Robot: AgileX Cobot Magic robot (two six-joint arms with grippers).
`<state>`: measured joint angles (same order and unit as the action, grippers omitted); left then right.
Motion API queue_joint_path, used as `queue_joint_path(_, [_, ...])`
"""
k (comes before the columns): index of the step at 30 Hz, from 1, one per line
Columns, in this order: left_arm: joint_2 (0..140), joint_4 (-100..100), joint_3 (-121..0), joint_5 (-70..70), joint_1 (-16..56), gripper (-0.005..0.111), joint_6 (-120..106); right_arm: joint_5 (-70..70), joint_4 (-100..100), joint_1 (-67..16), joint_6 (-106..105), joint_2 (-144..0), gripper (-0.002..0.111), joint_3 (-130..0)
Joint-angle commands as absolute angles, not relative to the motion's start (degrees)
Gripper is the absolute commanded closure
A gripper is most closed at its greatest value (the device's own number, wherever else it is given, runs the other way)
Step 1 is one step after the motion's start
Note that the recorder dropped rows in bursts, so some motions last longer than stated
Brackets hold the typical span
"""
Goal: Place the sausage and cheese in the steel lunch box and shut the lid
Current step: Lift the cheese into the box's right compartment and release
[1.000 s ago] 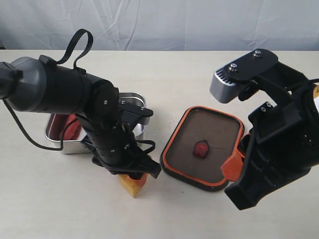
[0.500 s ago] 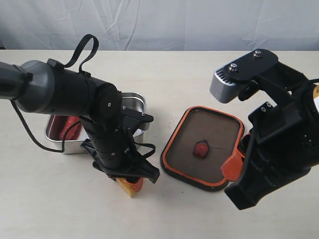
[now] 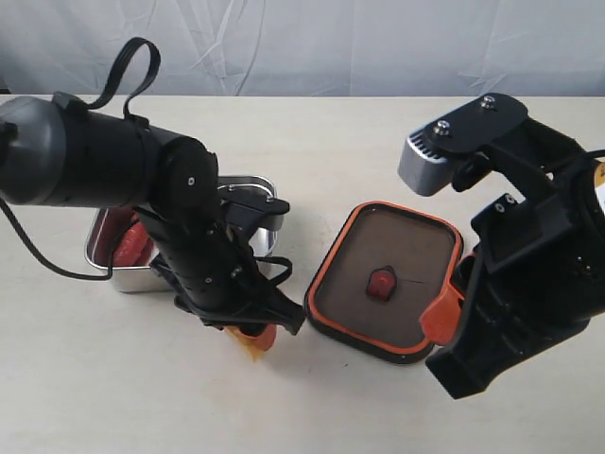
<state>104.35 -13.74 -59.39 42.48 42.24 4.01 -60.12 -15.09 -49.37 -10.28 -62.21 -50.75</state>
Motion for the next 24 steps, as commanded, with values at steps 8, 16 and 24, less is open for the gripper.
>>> queue_joint_path(8, [96.28,-10.08,-59.78,38.0,42.39,0.106,4.45,-60.04,-14.49,-49.33,-10.31,-61.82,0.108,-50.53])
queue_joint_path(16, [95.99,4.07,-64.36,36.76,37.0,0.106,15.26,-60.35,-13.49,-49.33,-10.31,-61.82,0.108,-50.53])
queue_joint_path(24, [101.01,-1.46,-64.36,33.14,34.22,0.09,9.82,-58.85,-13.34,-49.33,-9.05,-61.82,0.108,-50.53])
